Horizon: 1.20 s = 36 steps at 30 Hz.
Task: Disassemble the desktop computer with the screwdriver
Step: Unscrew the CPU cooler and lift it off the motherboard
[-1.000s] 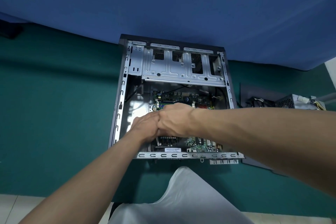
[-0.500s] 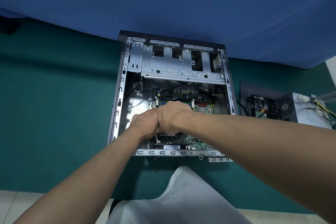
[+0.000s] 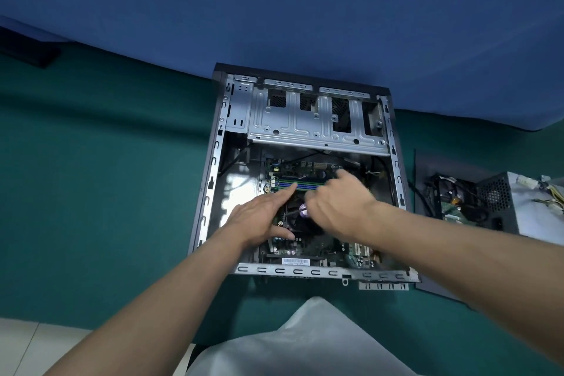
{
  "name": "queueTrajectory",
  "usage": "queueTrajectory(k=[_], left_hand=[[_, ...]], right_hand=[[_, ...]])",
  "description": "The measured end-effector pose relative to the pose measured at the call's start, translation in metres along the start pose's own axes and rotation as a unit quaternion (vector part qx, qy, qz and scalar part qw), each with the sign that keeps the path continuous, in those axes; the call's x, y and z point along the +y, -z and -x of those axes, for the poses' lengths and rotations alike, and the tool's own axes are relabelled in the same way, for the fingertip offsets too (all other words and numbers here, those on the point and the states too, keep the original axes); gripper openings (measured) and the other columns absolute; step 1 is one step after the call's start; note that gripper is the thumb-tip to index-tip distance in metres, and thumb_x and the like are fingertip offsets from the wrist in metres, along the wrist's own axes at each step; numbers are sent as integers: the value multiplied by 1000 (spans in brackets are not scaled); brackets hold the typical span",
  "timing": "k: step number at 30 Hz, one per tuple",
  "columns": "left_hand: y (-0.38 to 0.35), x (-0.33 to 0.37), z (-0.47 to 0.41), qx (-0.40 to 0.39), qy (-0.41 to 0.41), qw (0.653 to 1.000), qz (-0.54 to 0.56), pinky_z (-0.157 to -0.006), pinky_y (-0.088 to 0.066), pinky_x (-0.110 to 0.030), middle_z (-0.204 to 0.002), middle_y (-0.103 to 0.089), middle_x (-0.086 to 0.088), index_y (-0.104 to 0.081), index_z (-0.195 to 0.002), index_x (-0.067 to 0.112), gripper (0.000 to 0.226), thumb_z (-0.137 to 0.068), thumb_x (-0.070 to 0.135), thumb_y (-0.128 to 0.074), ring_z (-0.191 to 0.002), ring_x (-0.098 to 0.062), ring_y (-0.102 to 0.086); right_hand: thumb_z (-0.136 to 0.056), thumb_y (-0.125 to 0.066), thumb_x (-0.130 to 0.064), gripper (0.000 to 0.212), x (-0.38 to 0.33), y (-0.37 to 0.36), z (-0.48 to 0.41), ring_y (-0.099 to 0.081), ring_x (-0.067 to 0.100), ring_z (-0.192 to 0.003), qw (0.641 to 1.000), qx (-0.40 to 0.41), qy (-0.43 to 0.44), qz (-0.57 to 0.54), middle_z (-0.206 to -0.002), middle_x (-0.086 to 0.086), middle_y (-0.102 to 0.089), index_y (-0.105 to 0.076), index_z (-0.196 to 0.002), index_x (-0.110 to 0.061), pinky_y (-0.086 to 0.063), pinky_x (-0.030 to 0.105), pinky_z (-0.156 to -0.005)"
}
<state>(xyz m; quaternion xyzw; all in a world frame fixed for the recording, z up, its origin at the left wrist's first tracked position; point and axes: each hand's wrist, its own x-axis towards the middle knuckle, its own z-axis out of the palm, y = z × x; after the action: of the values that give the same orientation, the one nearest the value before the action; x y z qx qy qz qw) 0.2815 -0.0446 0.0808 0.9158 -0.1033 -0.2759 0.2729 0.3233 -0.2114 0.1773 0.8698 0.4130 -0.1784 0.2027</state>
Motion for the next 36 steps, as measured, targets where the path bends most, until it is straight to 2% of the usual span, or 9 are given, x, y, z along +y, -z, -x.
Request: queueTrajectory(k=[4,6,10,13,17,22,27,32,36], left_hand=[[-5,2,-2,-7,81,994,76,-96,-42,-31,-157,-24,3,13,-145,51,118,-70,40,-78,-129,-20,-45],[-7,1,-3,-1,87,989,120,-75,-47,-20,-156,-26,2,7,-145,53,112,-77,20,-76,-98,-9,-59],[-3,0,4,75,106,990,62,-97,-42,-28,-142,-44,-2,-20,-145,34,85,-82,-1,-65,-111,-13,-54],[-2,-2,5,109,151,982,26,-84,-42,-19,-112,-55,2,-39,-132,22,56,-86,0,-61,-95,-9,-54],[-2,-2,5,76,182,980,-20,-59,-38,-16,-97,-59,3,-51,-113,19,22,-93,12,-59,-86,-9,-58],[-3,0,4,49,188,981,-22,-88,-47,-25,-98,-55,8,-55,-111,21,22,-92,12,-60,-90,-11,-52],[-3,2,6,43,202,978,-19,-84,-46,-25,-109,-57,4,-57,-115,19,23,-93,14,-59,-90,-11,-53],[0,4,7,27,197,979,-35,-87,-51,-27,-115,-55,2,-59,-121,18,33,-91,6,-55,-101,-15,-56],[1,4,7,9,189,980,-67,-88,-53,-32,-130,-52,0,-54,-133,23,51,-89,-2,-46,-114,-16,-52]], right_hand=[[-98,-44,-24,13,20,-13,11,-52,20,-77,955,2,-119,-271,-99,6,-55,-34,-93,-18,-45,38,-69],[-97,-48,-38,22,18,-27,8,-51,17,-83,927,18,-162,-337,-103,1,-49,-36,-99,-20,-44,35,-73],[-73,-53,-75,82,-2,-52,-5,-55,14,-82,935,9,-167,-313,-131,2,-39,-35,-130,-19,-45,28,-65],[-56,-53,-85,122,-13,-64,-13,-52,9,-60,962,-30,-121,-243,-153,7,-19,-4,-149,-22,-40,24,-47],[-71,-77,-52,106,-15,-76,-20,-43,6,-45,979,-17,-106,-172,-145,12,-34,-11,-146,-15,-25,20,-34],[-63,-81,-52,102,5,-62,-34,-61,21,-79,966,-25,-106,-235,-140,8,-40,-29,-143,-13,-47,28,-54],[-63,-78,-56,109,19,-50,-34,-59,29,-107,964,-48,-86,-246,-148,9,-32,-24,-147,-11,-51,36,-75],[-71,-73,-51,96,11,-61,-15,-46,15,-52,975,-16,-116,-189,-137,10,-38,-23,-142,-11,-30,23,-42],[-75,-69,-58,105,6,-73,-10,-42,8,-49,969,-34,-139,-203,-150,9,-27,-10,-150,-14,-23,21,-36]])
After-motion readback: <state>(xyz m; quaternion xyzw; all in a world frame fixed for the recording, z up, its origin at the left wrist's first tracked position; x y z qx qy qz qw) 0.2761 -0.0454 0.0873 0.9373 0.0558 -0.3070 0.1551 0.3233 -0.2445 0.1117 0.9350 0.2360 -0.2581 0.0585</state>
